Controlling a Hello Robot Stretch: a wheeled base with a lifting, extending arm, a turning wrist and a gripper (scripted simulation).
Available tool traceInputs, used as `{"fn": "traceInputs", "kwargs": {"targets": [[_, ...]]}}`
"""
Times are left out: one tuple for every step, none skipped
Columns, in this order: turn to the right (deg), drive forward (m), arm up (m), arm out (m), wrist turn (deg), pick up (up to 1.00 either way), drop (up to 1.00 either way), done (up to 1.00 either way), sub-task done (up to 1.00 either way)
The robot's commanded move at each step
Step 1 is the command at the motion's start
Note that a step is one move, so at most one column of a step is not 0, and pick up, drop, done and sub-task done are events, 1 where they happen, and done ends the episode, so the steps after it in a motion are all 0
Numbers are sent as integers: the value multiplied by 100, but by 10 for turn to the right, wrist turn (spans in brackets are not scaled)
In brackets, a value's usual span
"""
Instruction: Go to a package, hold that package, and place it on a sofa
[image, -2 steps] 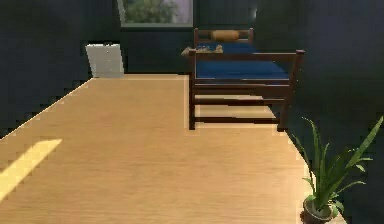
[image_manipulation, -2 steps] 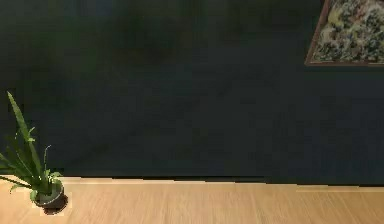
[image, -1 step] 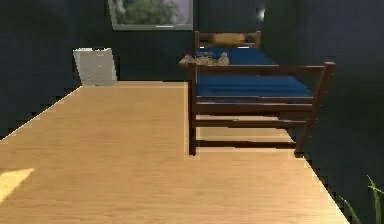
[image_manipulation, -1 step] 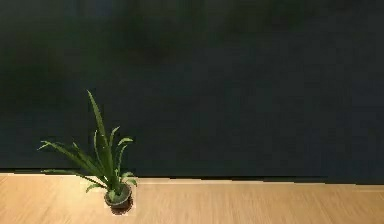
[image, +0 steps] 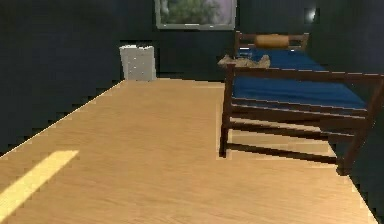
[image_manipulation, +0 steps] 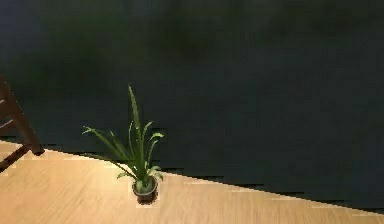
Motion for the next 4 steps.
{"fn": "traceInputs", "kwargs": {"targets": [[-30,0,0,0,0,0,0,0,0],[450,0,0,0,0,0,0,0,0],[450,0,0,0,0,0,0,0,0],[360,0,0,0,0,0,0,0,0]]}}
